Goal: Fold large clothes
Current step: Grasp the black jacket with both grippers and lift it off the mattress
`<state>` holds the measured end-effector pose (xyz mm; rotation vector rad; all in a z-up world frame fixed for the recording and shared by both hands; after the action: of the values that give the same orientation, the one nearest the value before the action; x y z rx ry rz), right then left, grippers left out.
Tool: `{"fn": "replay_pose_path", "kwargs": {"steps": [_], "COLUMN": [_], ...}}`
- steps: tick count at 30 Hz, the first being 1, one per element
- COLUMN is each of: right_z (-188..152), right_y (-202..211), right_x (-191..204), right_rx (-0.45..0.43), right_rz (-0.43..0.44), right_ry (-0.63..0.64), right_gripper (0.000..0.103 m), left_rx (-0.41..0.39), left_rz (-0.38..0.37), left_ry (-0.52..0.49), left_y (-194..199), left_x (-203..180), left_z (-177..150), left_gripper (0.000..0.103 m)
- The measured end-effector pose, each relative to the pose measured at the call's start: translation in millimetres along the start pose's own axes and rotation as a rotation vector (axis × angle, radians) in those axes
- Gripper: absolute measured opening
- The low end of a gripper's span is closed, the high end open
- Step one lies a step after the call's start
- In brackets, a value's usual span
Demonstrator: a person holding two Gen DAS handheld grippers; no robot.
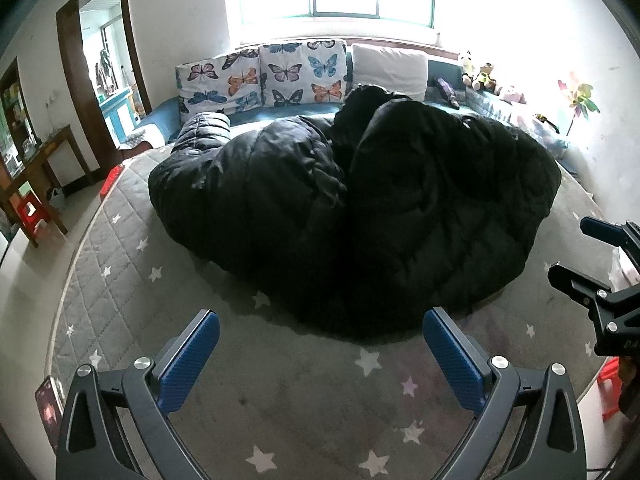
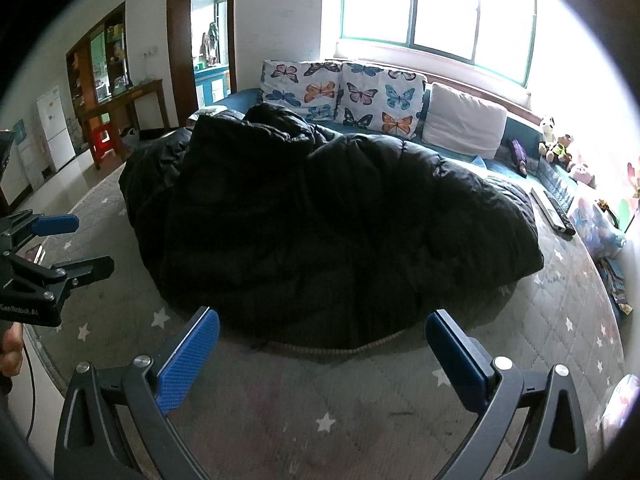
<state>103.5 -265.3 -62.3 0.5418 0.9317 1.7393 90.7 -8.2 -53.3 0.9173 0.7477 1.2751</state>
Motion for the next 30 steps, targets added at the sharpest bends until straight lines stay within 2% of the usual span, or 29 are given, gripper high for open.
{"fn": "replay_pose_path", "kwargs": {"steps": [7, 12, 16, 20, 23, 26, 28, 30], "right_z": [21.0, 39.3, 58.3, 77.6, 87.9, 99.0, 103.0, 107.9], "right_y": [1.4, -0.9, -9.1, -24.1, -36.7, -51.0, -56.4, -65.1], "right_x": [-3.6, -10.1, -28.3, -49.6, -60.5, -62.6, -61.9, -58.4], "right_rx": [-0.026, -0.035, -0.040, -0.023, -0.013, 0.006, 0.011, 0.017], "right_rz": [0.013, 0.033, -0.028, -0.088, -0.107, -0.085, -0.103, -0.101], "right_ry": [0.029, 0.039, 0.026, 0.041, 0.057, 0.100, 0.140, 0.190], "right_gripper": [0.103, 0.103, 0.102, 0.098, 0.097, 0.096, 0.096, 0.096], "left_rx": [-0.029, -0.046, -0.061, -0.093, -0.099, -0.072, -0.048, -0.036], "left_rz": [-0.021, -0.085, -0.116, -0.094, -0.078, -0.123, -0.155, -0.203], "left_ry": [-0.030, -0.081, -0.157, -0.249, -0.289, -0.300, -0.304, -0.309], "left_y": [-0.8, -2.2, -1.7, -4.9, -14.0, -31.3, -42.6, -50.8], "left_x": [9.1, 9.3, -7.6, -30.6, -43.6, -51.1, -53.3, -57.3], "left_z": [26.7, 50.7, 65.5, 85.7, 100.8, 117.6, 125.3, 132.0], "left_gripper": [0.103, 0.103, 0.103, 0.103, 0.096, 0.074, 0.053, 0.042]}}
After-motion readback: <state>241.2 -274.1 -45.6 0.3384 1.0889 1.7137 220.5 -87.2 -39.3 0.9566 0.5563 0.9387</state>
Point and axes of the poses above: each gripper's, at about its wrist camera, not at the fingertips, and y roughly against the way its jaws point, x to its left, z to its top, the point moved 8 cm from there along -y, roughly the way its jaws point, and after that the axes turned 13 degrees about x, right-handed, at the moved point
